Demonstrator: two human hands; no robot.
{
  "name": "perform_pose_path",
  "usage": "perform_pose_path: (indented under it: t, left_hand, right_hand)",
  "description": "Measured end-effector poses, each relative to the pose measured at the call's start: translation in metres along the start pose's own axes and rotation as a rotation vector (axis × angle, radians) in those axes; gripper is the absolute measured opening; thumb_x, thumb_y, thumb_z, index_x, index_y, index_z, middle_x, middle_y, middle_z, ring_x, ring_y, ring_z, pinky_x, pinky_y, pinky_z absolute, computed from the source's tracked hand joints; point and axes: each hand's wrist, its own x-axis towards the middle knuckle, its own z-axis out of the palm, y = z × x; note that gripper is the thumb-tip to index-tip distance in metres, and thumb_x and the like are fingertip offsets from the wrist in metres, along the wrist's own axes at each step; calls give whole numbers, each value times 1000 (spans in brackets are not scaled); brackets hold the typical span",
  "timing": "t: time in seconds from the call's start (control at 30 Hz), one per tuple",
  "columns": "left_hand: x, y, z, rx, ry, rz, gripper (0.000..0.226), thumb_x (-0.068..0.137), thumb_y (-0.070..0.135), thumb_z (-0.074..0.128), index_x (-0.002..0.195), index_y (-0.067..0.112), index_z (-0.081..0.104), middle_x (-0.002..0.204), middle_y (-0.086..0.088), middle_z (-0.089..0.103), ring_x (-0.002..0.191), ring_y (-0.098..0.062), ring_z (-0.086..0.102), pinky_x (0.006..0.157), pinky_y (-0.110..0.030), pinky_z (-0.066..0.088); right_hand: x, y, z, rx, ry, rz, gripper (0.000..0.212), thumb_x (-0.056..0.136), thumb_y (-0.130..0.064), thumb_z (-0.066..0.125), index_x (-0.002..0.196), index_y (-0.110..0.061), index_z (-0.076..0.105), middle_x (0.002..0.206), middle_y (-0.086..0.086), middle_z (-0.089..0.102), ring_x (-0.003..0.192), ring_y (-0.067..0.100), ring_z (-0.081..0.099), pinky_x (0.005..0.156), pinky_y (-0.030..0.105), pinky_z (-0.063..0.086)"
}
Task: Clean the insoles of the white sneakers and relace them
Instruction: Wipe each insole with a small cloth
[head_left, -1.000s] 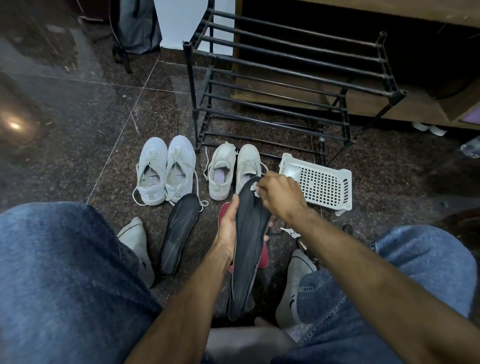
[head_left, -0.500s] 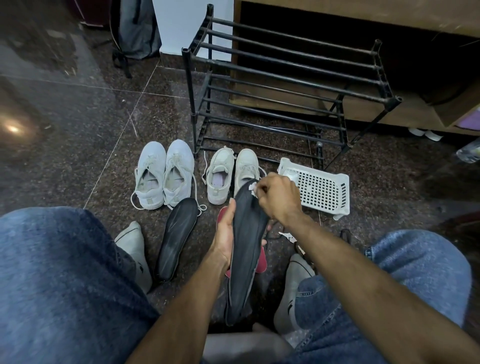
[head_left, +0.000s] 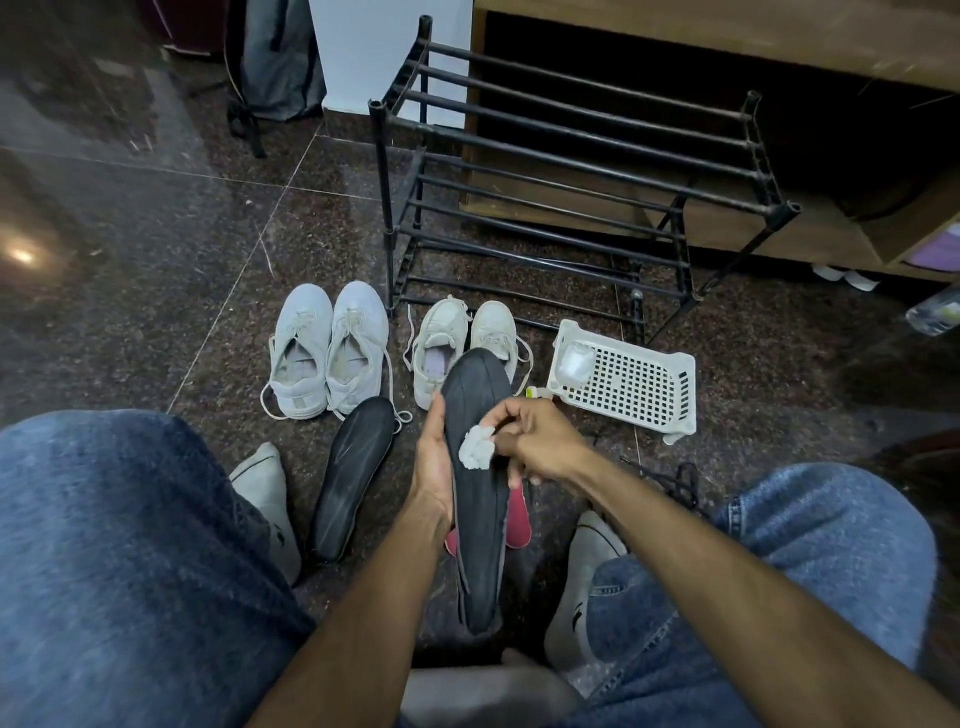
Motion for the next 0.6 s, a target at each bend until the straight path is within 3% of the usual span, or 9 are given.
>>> perform_pose_path:
  t: [0.13,0.23,0.33,0.43,0.53,0.6]
  left_hand:
    - [0,2,0,-47,73,41,67,92,63,37,94,11,79,102,-15,71,86,-27,67,84,-39,49]
    - [-2,2,-1,-67,84,34,68,92,65,38,110,8,72,105,-16,70,91,-28,65,87,-39,48]
    - [-2,4,-1,-88,79,27,71,91,65,37,119,6,65,107,-16,69,91,-27,66,88,-38,50]
    - [1,2,-3,-78,89,10,75,90,69,36,118,6,65,108,-16,69,91,-27,67,88,-38,51]
    - [0,-2,-4,-62,95,-7,85,82,73,43,127,5,62,123,-21,63,107,-33,62,101,-47,44]
    - [0,-5,-5,-57,83,-27,85,79,74,47,125,5,64,120,-22,64,104,-33,64,96,-47,48]
  right_hand:
    - [2,6,6,-423,285,-140,19,87,-12,59,99,-27,60,75,-4,67,65,16,63,62,29,51]
    - [-7,5,7,-440,432,-296,22,89,-15,56,107,-26,63,80,-12,63,64,9,56,67,30,50]
    - [-12,3,4,-546,274,-472,23,92,-14,57,110,-19,69,94,-15,58,75,5,54,75,29,49]
    - [-11,6,4,-876,35,-416,26,95,-20,55,119,-19,65,109,-8,56,94,17,59,87,37,49]
    - [-7,5,7,-945,62,-399,24,96,-20,51,116,-18,65,107,-3,56,93,24,62,85,43,50]
    - [-2,-2,6,-992,102,-412,24,96,-18,48,110,-17,67,106,-1,57,89,26,62,81,42,51]
